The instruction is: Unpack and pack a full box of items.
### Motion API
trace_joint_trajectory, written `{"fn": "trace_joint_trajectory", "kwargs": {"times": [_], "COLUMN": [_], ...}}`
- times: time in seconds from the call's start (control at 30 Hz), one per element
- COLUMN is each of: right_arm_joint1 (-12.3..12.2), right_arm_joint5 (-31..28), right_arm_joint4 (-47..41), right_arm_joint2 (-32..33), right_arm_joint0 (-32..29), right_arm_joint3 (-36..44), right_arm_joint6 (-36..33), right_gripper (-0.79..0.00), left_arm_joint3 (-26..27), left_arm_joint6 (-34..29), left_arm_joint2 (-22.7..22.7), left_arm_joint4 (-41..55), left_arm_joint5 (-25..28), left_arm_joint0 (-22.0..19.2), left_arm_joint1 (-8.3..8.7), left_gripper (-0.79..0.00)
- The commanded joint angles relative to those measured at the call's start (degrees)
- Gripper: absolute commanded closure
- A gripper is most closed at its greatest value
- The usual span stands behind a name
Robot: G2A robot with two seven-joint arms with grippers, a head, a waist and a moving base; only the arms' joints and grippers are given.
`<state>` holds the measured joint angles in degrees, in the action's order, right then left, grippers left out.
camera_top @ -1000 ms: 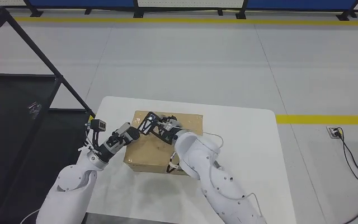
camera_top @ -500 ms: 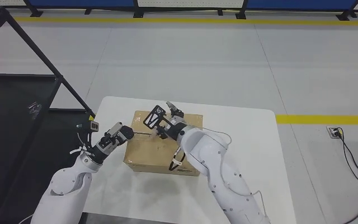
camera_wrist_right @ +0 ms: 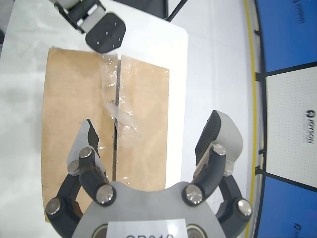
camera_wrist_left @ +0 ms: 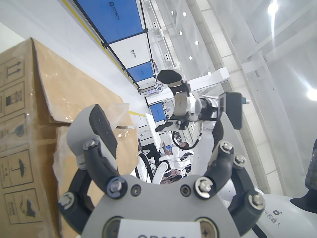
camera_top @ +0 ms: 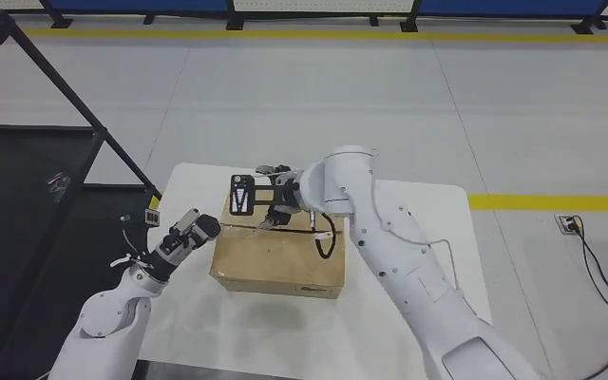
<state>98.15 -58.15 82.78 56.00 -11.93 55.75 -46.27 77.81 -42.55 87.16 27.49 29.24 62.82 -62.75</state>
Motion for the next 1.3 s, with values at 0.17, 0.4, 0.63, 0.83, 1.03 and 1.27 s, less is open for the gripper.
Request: {"fn": "trace_joint_trajectory", "kwargs": {"times": [0.17,0.4,0.63,0.83,1.03,1.27], "right_arm_joint1": [2.18,2.24,2.50,3.56,4.64,6.40], "right_arm_joint5": [0.27,1.55,2.64,5.20,5.36,3.95], "right_arm_joint4": [-0.73,1.03,6.56,8.28,8.43,4.77], "right_arm_joint2": [-7.27,-8.61,-12.77,-15.36,-17.03,-18.03], "right_arm_joint0": [7.39,5.82,3.71,4.20,5.39,7.26], "right_arm_joint3": [-11.08,-9.25,-7.41,-8.88,-11.27,-14.55], "right_arm_joint6": [-0.13,1.14,3.26,3.13,1.78,-1.43], "right_gripper": [-0.785,-0.785,-0.705,-0.354,-0.252,-0.225], "left_arm_joint3": [0.64,0.75,0.48,0.34,0.25,0.08], "left_arm_joint6": [0.19,0.47,0.43,0.26,-0.09,-0.21], "left_arm_joint2": [2.02,1.99,1.83,1.96,1.96,2.00], "left_arm_joint4": [1.10,1.07,1.34,1.37,1.64,1.68], "left_arm_joint5": [-0.08,-0.46,-0.33,-0.22,-0.13,0.05], "left_arm_joint0": [1.91,1.73,1.43,1.50,1.41,1.29], "left_arm_joint1": [0.29,0.29,0.26,0.29,0.30,0.32], "left_gripper": [-0.785,-0.785,-0.785,-0.785,-0.785,-0.785]}}
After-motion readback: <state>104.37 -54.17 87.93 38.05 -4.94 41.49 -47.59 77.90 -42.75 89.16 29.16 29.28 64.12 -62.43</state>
